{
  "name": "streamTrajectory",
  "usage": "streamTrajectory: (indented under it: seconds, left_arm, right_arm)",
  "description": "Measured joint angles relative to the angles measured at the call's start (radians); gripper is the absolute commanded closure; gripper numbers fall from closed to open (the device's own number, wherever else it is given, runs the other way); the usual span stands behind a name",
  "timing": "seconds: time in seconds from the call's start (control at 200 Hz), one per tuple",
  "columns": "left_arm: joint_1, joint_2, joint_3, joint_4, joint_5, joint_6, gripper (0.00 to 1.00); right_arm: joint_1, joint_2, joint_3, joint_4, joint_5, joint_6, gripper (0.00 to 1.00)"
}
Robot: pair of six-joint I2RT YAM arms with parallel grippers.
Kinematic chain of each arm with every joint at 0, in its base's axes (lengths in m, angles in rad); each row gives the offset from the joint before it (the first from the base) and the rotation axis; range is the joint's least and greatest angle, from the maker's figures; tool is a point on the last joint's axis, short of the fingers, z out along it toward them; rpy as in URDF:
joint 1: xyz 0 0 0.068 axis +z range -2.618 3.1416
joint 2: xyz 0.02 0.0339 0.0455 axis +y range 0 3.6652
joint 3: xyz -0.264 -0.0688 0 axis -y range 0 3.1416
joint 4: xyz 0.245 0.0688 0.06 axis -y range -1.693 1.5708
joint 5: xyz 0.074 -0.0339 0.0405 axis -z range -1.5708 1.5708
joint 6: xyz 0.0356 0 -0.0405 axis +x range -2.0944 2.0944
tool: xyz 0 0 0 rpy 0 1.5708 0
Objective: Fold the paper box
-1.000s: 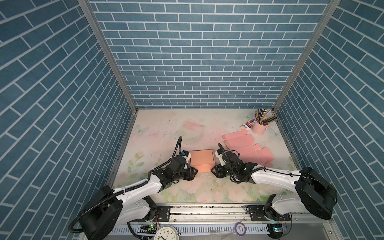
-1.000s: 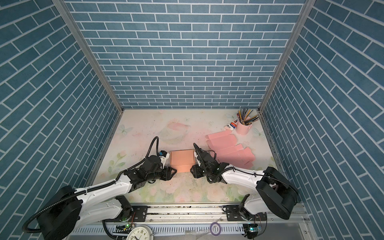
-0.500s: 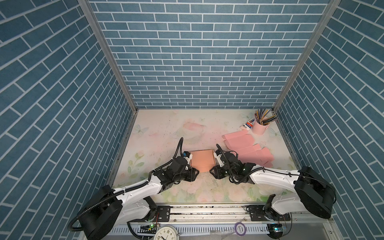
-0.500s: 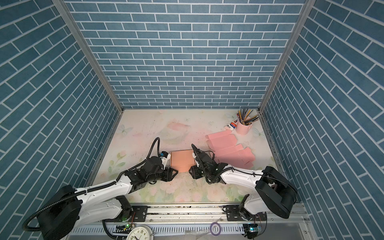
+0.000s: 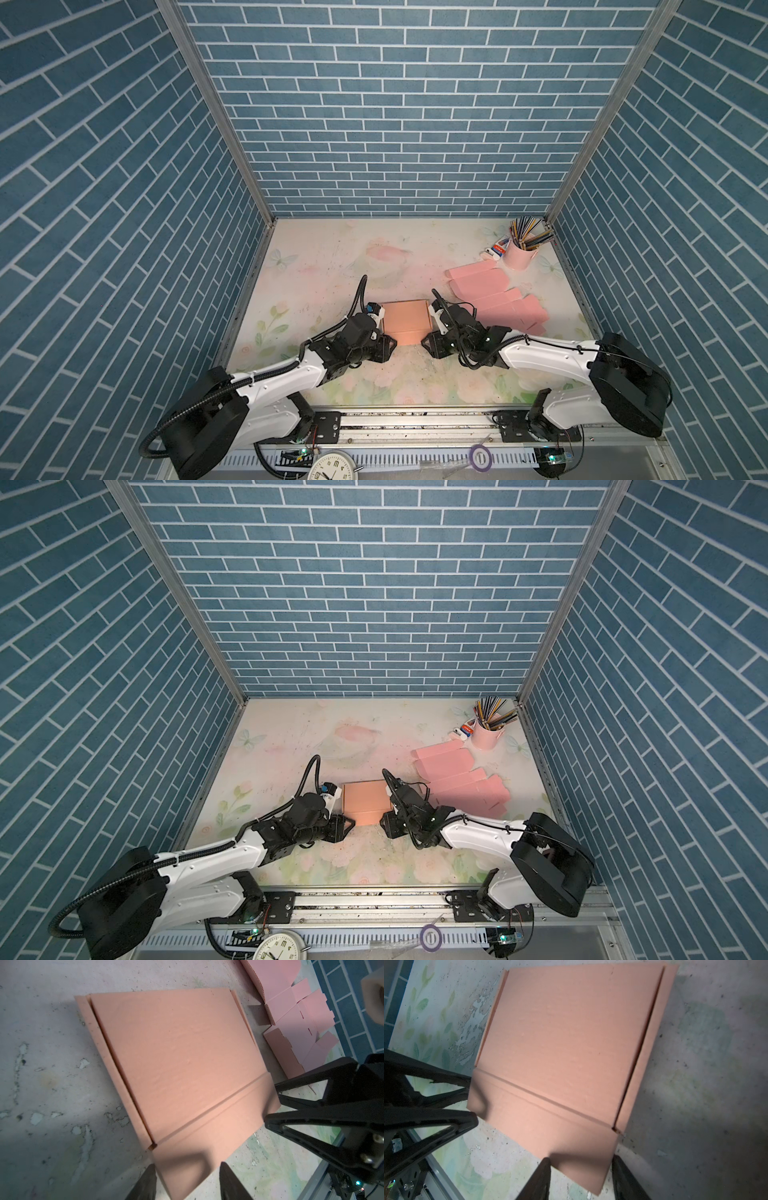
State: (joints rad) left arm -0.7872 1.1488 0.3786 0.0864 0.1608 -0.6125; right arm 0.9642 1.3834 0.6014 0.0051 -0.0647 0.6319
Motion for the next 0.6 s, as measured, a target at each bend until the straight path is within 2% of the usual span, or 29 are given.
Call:
streamTrajectory:
  seconds: [0.6]
  left_arm:
    - [-0.002, 0.072, -0.002, 0.054, -0.028, 0.003, 0.58]
  right_arm:
    - [0.0, 0.006, 0.012, -0.022, 0.031, 0.0, 0.55]
